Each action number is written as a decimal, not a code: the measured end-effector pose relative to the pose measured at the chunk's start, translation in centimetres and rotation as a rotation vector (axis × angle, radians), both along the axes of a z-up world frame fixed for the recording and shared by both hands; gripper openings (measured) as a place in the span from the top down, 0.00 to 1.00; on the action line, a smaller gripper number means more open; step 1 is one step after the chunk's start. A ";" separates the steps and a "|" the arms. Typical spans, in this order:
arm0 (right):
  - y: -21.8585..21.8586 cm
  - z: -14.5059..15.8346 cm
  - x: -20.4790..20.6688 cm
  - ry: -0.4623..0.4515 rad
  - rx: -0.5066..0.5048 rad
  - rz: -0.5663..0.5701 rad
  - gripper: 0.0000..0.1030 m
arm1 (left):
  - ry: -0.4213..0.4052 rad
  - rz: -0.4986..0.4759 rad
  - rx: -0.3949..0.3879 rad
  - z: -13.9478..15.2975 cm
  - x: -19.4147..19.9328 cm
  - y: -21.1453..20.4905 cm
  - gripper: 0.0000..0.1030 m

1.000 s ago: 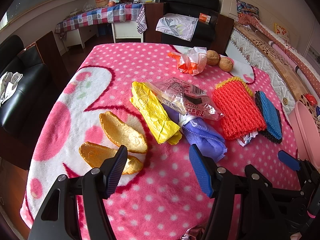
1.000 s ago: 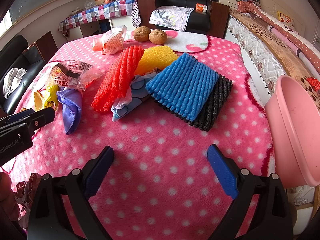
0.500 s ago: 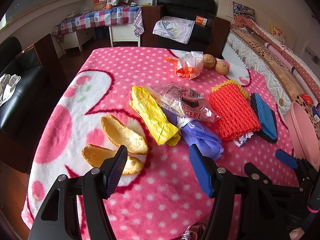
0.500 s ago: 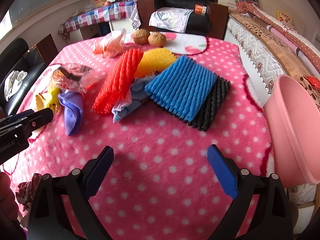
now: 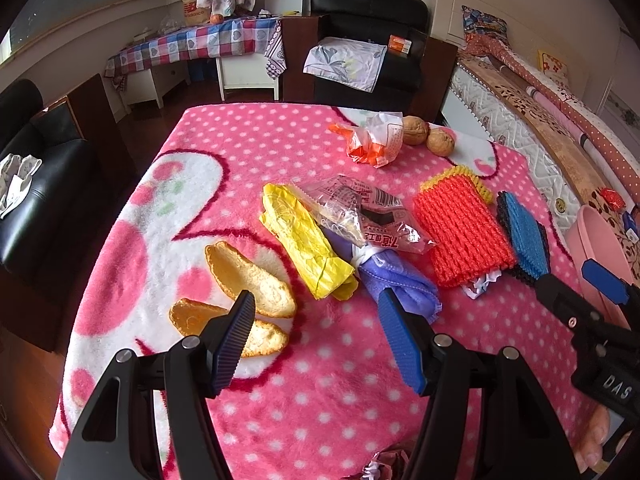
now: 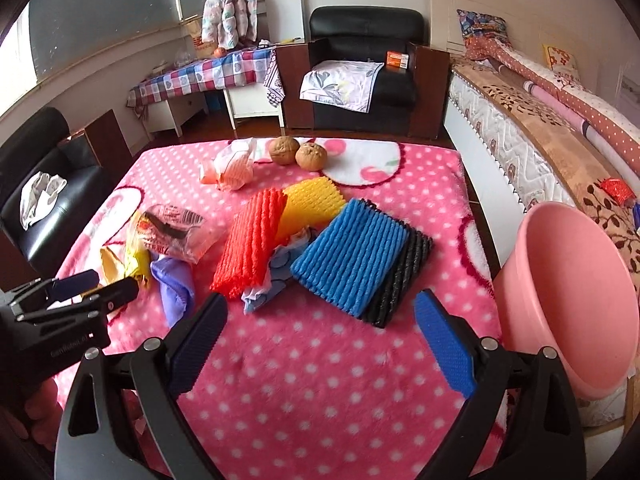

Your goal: Collect trash

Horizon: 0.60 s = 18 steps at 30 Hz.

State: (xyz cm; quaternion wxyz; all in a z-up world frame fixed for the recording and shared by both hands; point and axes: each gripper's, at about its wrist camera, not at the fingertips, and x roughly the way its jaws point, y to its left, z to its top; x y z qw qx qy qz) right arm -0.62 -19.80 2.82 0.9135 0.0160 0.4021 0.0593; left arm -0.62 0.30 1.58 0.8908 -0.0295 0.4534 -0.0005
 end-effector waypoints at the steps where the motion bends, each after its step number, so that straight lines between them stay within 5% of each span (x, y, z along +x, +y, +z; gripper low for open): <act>1: -0.1 0.1 0.0 -0.004 0.003 -0.005 0.08 | -0.001 0.000 -0.001 0.0 0.0 0.0 0.38; 10: -1.3 0.6 0.1 -0.030 0.035 -0.023 0.16 | -0.021 -0.006 -0.013 0.5 -0.1 0.3 0.38; 18: -1.6 0.3 0.2 -0.004 0.072 0.001 0.41 | -0.027 0.011 -0.027 0.5 -0.1 1.4 0.43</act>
